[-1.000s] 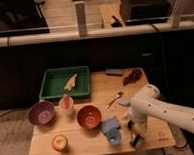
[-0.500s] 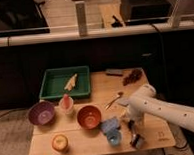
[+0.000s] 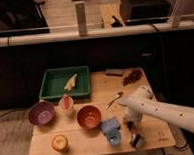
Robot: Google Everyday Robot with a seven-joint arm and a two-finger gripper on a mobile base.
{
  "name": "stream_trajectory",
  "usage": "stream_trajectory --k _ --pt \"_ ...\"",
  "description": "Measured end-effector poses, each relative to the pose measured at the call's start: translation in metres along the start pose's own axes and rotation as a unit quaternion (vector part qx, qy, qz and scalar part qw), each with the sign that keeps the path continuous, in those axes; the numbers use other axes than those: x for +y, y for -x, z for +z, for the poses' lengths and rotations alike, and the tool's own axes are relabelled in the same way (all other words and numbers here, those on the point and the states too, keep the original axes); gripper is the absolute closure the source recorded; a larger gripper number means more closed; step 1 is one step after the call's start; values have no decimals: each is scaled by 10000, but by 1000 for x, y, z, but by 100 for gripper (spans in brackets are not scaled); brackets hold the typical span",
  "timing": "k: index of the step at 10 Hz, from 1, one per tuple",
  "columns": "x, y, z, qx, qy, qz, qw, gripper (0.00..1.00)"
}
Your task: Wipe red bowl with brush
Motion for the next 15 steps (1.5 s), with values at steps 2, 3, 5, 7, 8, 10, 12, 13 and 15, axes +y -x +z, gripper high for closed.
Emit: stream_trajectory --k 2,3,5,7,8,10,12,13,15 --pt "3 0 -3 10 30 -6 10000 85" --pt "3 0 -4 -1 29 -6 10000 95" --pt "0 0 -6 -115 -59 60 9999 100" --pt "4 -6 -23 -615 -412 564 9957 100" --pt "4 -8 -38 -745 -642 807 9919 100" --pt "7 -12 -77 -812 -1108 1198 9832 100" --pt "-3 -13 -119 -737 -1458 1359 9772 100" --pt "-11 -13 -137 -708 -1614 1387 9745 100" --pt "-35 -4 -166 -591 -1981 1506 9668 100"
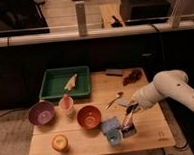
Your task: Wipe red bowl with brush
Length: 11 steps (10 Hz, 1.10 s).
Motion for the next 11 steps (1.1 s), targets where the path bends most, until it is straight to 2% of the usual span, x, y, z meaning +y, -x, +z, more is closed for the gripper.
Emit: stream_trajectory --k 2,4,5,7,9,11 --pt "-23 21 3 174 -260 155 9994 100" --pt "-54 47 14 294 -654 363 9968 100" --pt "-66 57 18 333 -943 486 9938 100" --pt "-90 70 29 243 -1308 641 9890 100" --pt "-110 76 38 123 -1461 645 9871 100" --pt "-127 78 51 -74 -1471 493 9879 100"
